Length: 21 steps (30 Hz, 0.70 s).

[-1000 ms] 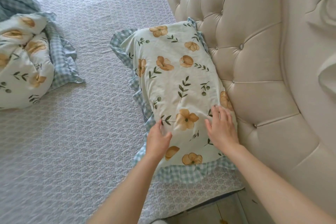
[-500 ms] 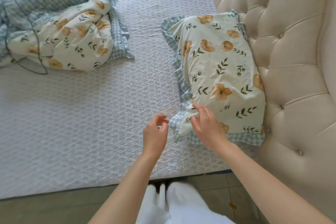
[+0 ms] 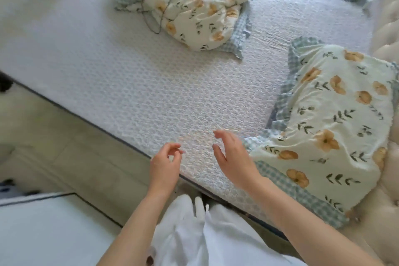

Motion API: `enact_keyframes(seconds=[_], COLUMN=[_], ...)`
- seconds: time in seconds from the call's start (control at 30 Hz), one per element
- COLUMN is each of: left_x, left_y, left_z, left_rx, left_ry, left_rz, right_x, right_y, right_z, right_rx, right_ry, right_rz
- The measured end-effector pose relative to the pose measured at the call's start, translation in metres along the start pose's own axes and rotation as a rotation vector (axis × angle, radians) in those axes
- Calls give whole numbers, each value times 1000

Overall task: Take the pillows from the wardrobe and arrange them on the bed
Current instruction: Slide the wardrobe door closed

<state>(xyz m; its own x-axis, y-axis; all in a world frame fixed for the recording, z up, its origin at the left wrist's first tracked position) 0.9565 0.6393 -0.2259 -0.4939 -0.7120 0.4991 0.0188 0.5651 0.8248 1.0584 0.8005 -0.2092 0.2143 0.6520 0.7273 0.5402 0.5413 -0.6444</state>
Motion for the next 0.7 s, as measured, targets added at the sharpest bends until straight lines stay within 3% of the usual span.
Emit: enact_keyframes(seconds=[0.23, 0.47, 0.7], left_x=[62, 131, 212], left_y=[-41, -69, -75], left_z=[-80, -141, -180], left_rx=[214, 301, 309], left_ry=[336, 600, 815], left_rz=[23, 153, 467], right_x=[-36, -95, -158], right_y=[-43, -116, -214], right_z=[-2, -12, -31], right_rx=[201, 436, 622], right_ry=[-221, -428, -604], right_rz=[-50, -75, -41])
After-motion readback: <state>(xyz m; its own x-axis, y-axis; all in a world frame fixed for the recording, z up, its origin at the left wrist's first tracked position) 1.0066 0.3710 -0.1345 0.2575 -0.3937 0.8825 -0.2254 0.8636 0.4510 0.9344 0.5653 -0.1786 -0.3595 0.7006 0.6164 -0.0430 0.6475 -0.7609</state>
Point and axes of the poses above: each hand's wrist, its own z-axis towards the middle knuckle, its own x-axis out of the back of the hand, y = z × x, the point moved 2 cm from there along z, towards the middle knuckle, and after that the axes turned 7 degrees about -x, right-handed, at the moved point
